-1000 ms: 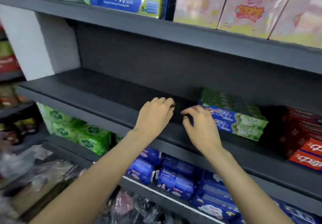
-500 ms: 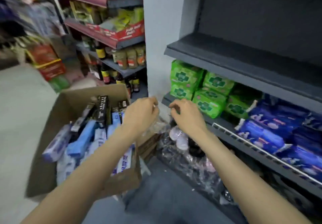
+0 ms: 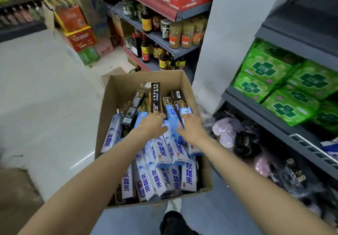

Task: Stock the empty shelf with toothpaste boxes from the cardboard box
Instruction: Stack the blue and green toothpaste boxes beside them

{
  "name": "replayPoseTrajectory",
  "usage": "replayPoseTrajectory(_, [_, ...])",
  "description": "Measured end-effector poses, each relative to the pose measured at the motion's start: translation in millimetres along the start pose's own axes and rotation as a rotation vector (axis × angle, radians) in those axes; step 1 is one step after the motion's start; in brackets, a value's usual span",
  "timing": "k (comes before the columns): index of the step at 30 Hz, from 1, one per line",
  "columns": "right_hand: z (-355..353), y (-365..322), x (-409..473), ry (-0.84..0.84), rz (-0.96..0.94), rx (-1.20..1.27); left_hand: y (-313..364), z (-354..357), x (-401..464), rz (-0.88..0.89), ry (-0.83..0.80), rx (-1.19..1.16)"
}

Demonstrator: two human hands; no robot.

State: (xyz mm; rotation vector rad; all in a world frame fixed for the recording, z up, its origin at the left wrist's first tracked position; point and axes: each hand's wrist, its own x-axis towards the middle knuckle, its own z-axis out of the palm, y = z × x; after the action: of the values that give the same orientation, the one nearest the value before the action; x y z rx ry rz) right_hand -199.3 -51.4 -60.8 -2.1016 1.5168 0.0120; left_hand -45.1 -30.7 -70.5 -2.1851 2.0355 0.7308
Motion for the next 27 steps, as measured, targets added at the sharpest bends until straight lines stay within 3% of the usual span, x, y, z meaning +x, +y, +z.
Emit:
replayPoseTrajectory(3, [14.3, -2.8, 11.5, -0.109, 0.129, -0.079, -17.5, 3.5, 7.9, 0.115, -0.186, 0.183])
replayPoseTrajectory(6, [30.6, -9.1, 15.5, -0.055, 0.186, -0.18, -38.8, 8.2, 10.3, 0.142, -0.395, 0.258])
replayPoseTrajectory(8, [38.0, -16.3, 17.6, 0.011, 0.225, -0.228, -52.9, 12.1, 11.7, 0.177, -0.45, 0.256])
replayPoseTrajectory(21, [45.3, -36.1, -10.2, -0.003, 0.626, 0.002, -44.8, 16.3, 18.7, 0.333, -0.342, 0.488])
replayPoseTrajectory(25, [47.4, -38.0, -20.8, -0.004, 0.603, 0.047, -61.9, 15.1, 15.5, 0.406, -0.307, 0.367])
replayPoseTrajectory(27, [49.4, -39.3, -24.1, -0.002, 0.57, 0.046, -74.7, 13.5, 11.7, 0.427, -0.202, 0.233])
